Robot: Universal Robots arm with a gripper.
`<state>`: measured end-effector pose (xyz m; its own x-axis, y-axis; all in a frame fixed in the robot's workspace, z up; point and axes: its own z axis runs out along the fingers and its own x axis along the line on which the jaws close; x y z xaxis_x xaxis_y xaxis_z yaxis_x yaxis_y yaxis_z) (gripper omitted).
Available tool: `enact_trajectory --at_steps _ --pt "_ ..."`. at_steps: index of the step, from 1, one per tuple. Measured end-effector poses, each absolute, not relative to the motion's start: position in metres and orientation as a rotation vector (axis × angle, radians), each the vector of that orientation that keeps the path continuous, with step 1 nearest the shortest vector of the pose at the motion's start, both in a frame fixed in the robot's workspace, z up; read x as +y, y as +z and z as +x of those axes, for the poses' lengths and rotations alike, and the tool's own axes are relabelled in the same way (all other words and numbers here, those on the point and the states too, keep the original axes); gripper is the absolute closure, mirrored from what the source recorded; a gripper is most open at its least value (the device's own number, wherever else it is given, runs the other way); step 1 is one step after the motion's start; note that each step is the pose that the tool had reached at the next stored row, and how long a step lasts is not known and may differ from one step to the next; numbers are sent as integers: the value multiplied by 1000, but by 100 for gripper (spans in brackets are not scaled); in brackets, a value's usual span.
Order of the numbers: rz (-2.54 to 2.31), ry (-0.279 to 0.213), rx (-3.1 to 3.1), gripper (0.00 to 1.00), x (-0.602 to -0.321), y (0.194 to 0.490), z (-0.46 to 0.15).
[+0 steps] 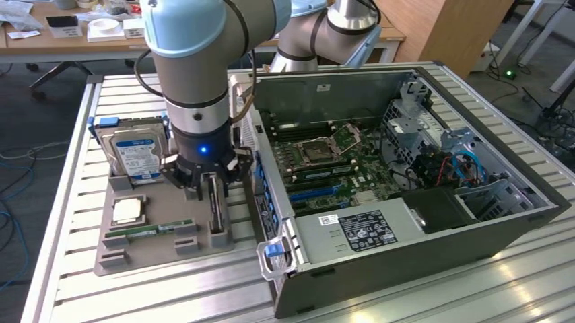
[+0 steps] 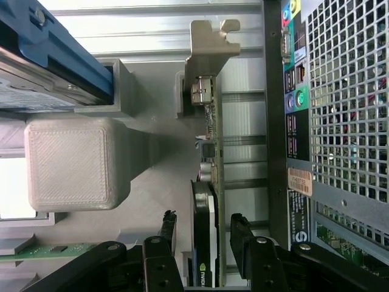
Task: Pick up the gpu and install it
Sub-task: 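Pick up the gpu and move the gpu toward the slot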
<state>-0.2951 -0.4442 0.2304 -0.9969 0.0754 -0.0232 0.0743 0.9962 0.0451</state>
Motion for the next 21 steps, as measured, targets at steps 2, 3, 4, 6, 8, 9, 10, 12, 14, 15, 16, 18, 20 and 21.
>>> enact_trajectory --at_steps 2,3,4,6,8,9,10,12,14,15,16,18,20,21 --pt "117 69 3114 51 -444 230 -295" --pt "117 69 3114 51 -444 230 -295" --pt "117 69 3114 51 -444 230 -295" --pt "117 69 3114 51 -444 230 -294" --pt "117 69 3114 51 -444 230 -294" --pt "117 69 3114 51 -444 230 -294" --pt "117 69 3114 51 -444 230 -294" --pt "117 69 3114 51 -444 230 -294" --pt "117 69 3114 51 -444 230 -294" --pt "117 69 3114 51 -444 230 -294" --pt "117 69 3114 51 -444 230 -294" --pt "117 69 3114 51 -444 230 -294" --pt "117 69 3114 51 -444 230 -294" --pt "117 69 3114 51 -444 230 -294"
